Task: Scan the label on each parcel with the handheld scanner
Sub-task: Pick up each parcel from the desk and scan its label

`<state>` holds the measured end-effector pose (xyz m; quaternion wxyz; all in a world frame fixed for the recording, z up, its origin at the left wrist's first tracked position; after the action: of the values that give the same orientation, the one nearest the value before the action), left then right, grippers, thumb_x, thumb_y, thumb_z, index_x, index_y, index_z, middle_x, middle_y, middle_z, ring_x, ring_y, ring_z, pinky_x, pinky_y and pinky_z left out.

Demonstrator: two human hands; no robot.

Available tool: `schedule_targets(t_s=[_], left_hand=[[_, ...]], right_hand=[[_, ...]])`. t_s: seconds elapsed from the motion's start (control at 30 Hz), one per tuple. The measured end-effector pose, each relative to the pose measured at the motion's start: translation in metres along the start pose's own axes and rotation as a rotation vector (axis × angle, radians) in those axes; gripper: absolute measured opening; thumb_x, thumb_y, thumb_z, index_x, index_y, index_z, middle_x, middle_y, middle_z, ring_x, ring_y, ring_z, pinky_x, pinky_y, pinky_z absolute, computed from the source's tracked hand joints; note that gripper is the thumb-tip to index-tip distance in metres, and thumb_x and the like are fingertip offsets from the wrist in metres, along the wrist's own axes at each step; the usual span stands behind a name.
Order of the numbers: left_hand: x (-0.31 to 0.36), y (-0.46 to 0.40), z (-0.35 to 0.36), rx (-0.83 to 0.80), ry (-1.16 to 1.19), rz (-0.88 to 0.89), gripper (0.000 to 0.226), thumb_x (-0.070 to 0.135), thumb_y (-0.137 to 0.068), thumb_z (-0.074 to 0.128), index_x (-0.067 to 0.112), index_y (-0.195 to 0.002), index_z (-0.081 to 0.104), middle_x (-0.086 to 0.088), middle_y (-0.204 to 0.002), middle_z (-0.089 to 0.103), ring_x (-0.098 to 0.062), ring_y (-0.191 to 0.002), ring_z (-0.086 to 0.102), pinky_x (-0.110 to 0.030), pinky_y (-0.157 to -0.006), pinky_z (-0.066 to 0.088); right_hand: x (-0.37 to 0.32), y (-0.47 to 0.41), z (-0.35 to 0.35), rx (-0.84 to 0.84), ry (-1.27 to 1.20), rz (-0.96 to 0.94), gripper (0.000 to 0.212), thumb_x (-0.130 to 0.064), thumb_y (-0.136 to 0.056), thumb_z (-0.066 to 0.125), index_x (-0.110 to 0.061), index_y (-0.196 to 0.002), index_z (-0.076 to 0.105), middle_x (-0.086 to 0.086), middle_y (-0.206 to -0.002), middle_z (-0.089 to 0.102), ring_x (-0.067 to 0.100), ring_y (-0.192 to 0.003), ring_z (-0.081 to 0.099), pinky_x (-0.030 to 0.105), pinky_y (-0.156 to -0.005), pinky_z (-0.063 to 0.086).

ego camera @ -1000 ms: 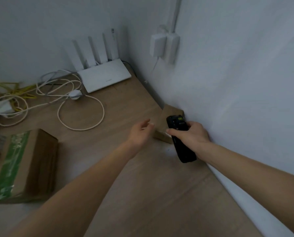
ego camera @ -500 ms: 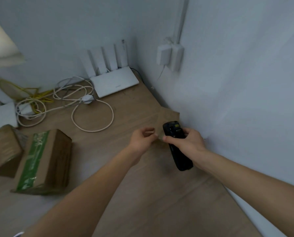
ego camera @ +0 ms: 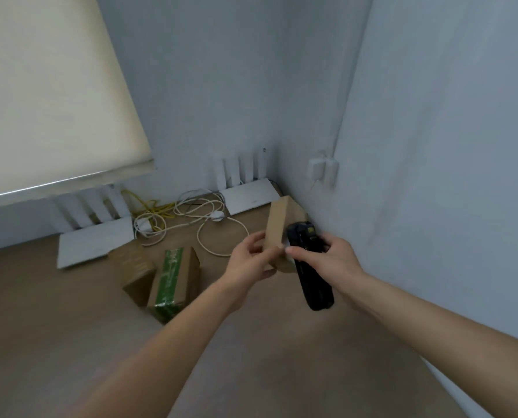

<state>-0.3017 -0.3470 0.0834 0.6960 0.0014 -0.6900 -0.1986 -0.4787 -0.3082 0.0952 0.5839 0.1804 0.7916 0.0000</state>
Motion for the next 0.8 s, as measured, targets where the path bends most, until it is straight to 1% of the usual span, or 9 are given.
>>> schedule_targets(t_s=[0.1, 0.2, 0.3, 0.37, 0.43, 0.53, 0.6, 0.7, 0.8], left_hand=[[0.013, 0.032, -0.016, 0.015, 0.118, 0.024, 0.028, 0.027, -0.096, 0.067, 0.029, -0.124, 0.062, -0.002, -0.111, 0.074, -0.019, -0.102, 0.070, -0.041, -0.082, 0.061], [0.022, 0.063, -0.034, 0.028, 0.121, 0.065, 0.033, 0.023, -0.095, 0.069, 0.028, -0.126, 0.061, -0.008, -0.107, 0.077, -0.023, -0.099, 0.072, -0.039, -0.083, 0.060], [0.024, 0.092, -0.051, 0.028, 0.097, 0.062, 0.038, 0.027, -0.093, 0.072, 0.029, -0.129, 0.061, -0.005, -0.111, 0.076, -0.020, -0.107, 0.071, -0.041, -0.089, 0.057], [0.023, 0.110, -0.059, 0.002, 0.080, 0.034, 0.040, 0.032, -0.092, 0.072, 0.027, -0.131, 0.063, 0.001, -0.117, 0.074, -0.016, -0.113, 0.068, -0.040, -0.086, 0.057], [0.023, 0.126, -0.065, -0.031, 0.103, 0.020, 0.038, 0.034, -0.093, 0.070, 0.027, -0.130, 0.065, 0.001, -0.120, 0.073, -0.016, -0.114, 0.068, -0.041, -0.083, 0.055], [0.026, 0.150, -0.078, -0.053, 0.214, 0.003, 0.035, 0.030, -0.094, 0.070, 0.025, -0.127, 0.064, -0.005, -0.117, 0.073, -0.026, -0.106, 0.072, -0.048, -0.084, 0.058], [0.029, 0.164, -0.084, -0.050, 0.242, 0.025, 0.034, 0.027, -0.094, 0.070, 0.021, -0.127, 0.063, -0.009, -0.113, 0.073, -0.029, -0.099, 0.074, -0.048, -0.089, 0.059], [0.037, 0.189, -0.098, 0.032, 0.135, 0.100, 0.049, 0.030, -0.087, 0.078, 0.026, -0.131, 0.058, -0.012, -0.115, 0.073, -0.026, -0.102, 0.073, -0.043, -0.092, 0.059], [0.055, 0.215, -0.116, 0.107, -0.003, 0.177, 0.070, 0.038, -0.075, 0.088, 0.035, -0.136, 0.053, -0.006, -0.118, 0.066, -0.023, -0.107, 0.069, -0.044, -0.095, 0.058]], right_hand=[[-0.021, 0.033, 0.014, -0.007, -0.007, -0.031, 0.075, -0.067, -0.046, 0.088, -0.028, -0.109, 0.077, -0.010, -0.097, 0.079, 0.012, -0.092, 0.075, 0.042, -0.091, 0.061], [-0.038, 0.062, 0.026, -0.004, -0.013, -0.068, 0.076, -0.069, -0.042, 0.087, -0.028, -0.106, 0.078, -0.010, -0.100, 0.079, 0.011, -0.095, 0.074, 0.041, -0.094, 0.060], [-0.050, 0.089, 0.036, -0.015, -0.012, -0.100, 0.064, -0.063, -0.049, 0.092, -0.029, -0.102, 0.079, -0.010, -0.101, 0.079, 0.011, -0.095, 0.075, 0.038, -0.094, 0.060], [-0.058, 0.108, 0.044, -0.045, -0.025, -0.115, 0.046, -0.050, -0.063, 0.095, -0.028, -0.100, 0.079, -0.009, -0.097, 0.079, 0.009, -0.093, 0.075, 0.033, -0.090, 0.060], [-0.065, 0.126, 0.050, -0.069, -0.037, -0.127, 0.039, -0.040, -0.071, 0.094, -0.027, -0.103, 0.079, -0.009, -0.097, 0.079, 0.009, -0.093, 0.075, 0.027, -0.084, 0.059], [-0.076, 0.153, 0.058, -0.114, -0.052, -0.145, 0.036, -0.035, -0.075, 0.092, -0.024, -0.107, 0.079, -0.008, -0.098, 0.080, 0.008, -0.093, 0.075, 0.016, -0.072, 0.053], [-0.083, 0.168, 0.062, -0.127, -0.051, -0.156, 0.034, -0.034, -0.076, 0.091, -0.024, -0.106, 0.079, -0.008, -0.097, 0.080, 0.006, -0.091, 0.075, 0.013, -0.069, 0.052], [-0.097, 0.193, 0.065, -0.102, -0.075, -0.181, 0.029, -0.033, -0.075, 0.092, -0.024, -0.100, 0.079, -0.009, -0.092, 0.080, 0.005, -0.087, 0.074, 0.014, -0.069, 0.052], [-0.120, 0.218, 0.067, -0.117, -0.086, -0.219, 0.027, -0.034, -0.077, 0.091, -0.022, -0.099, 0.080, -0.009, -0.087, 0.079, 0.003, -0.079, 0.073, 0.012, -0.066, 0.051]])
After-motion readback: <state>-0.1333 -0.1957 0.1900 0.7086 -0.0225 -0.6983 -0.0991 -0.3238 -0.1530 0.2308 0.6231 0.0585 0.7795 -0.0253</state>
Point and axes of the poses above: each hand's wrist, its own y-axis away from the middle knuckle, its own z-axis out of the palm, x = y × z, the point moved 6 cm from there along -y, towards the middle knuckle
